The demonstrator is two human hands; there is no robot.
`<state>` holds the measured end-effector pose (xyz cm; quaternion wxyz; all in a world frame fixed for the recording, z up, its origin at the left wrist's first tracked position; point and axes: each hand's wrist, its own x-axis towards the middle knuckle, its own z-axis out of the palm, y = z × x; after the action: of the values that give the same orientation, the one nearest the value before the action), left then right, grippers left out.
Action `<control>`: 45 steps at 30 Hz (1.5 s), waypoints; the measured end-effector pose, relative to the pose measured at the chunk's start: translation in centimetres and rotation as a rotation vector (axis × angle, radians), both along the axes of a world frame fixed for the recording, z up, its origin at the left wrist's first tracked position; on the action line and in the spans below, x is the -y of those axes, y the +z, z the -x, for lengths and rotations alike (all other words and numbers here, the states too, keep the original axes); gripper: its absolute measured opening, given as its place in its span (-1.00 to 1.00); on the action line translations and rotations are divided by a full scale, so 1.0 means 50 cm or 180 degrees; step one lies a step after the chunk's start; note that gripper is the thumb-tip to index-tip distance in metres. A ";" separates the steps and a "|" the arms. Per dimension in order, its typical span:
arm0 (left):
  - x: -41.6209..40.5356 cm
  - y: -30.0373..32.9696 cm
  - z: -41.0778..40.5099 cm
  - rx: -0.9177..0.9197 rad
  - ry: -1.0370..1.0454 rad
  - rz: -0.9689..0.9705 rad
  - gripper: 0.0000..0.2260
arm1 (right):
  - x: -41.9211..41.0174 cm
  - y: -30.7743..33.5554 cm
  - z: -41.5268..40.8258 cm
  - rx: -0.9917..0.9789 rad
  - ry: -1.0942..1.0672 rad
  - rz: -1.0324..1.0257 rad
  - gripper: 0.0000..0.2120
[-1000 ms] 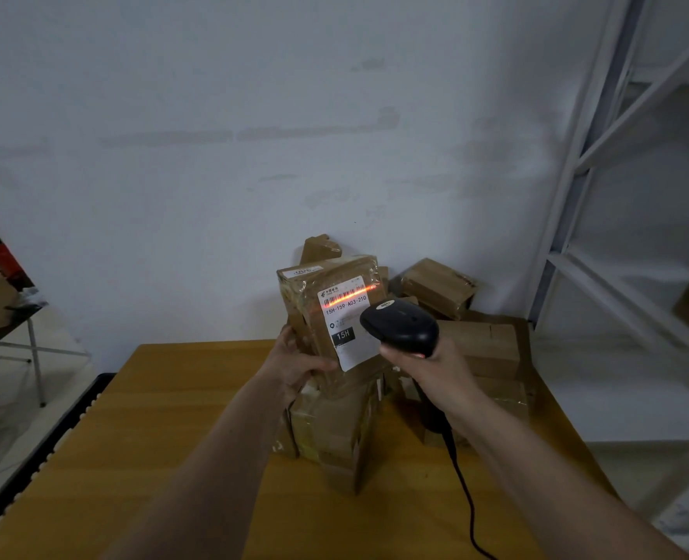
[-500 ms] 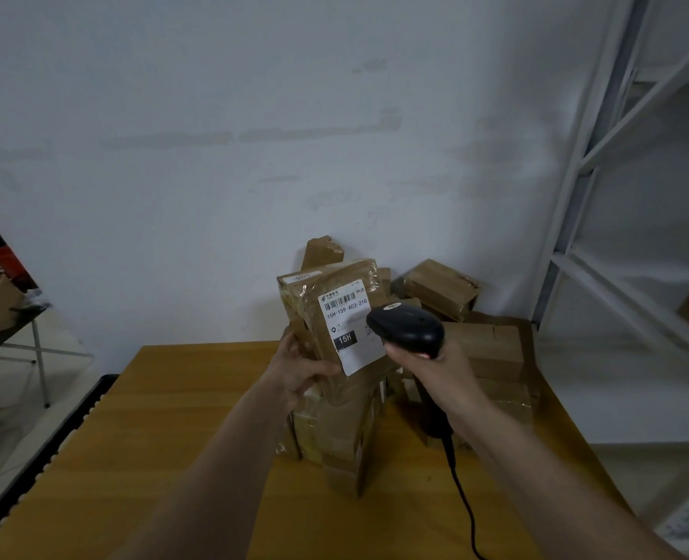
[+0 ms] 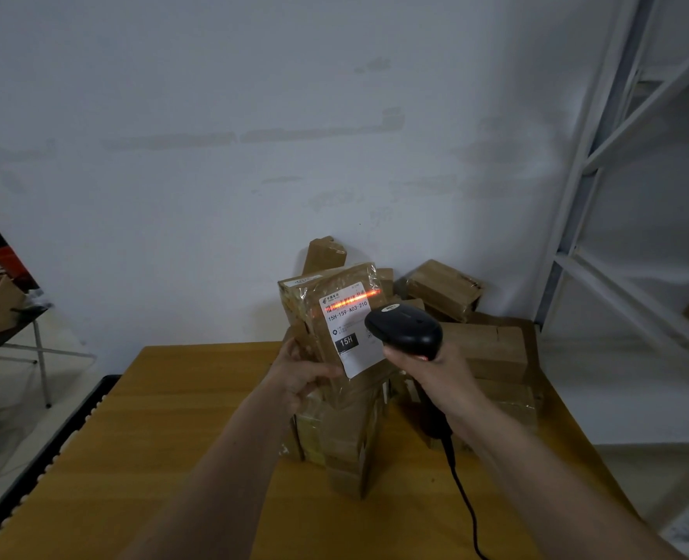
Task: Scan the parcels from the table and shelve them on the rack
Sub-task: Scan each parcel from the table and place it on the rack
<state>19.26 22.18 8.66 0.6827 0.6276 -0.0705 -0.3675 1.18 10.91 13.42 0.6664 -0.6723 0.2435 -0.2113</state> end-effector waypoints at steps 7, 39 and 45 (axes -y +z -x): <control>0.001 -0.002 -0.001 -0.0060 -0.0019 0.0033 0.40 | 0.001 0.001 -0.004 0.0021 -0.0014 0.0086 -0.81; 0.019 -0.029 0.155 0.0388 -0.0933 -0.0419 -0.02 | -0.068 -0.058 0.183 -0.0078 -0.1459 -0.0404 -0.80; 0.056 -0.003 0.341 0.0378 -0.1398 -0.0331 -0.15 | -0.084 -0.039 0.379 0.0034 -0.1888 -0.0364 -0.79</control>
<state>2.19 19.37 8.49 0.5478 0.6521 -0.2264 -0.4727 -17.77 15.10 11.46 0.6136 -0.5322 0.4372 -0.3862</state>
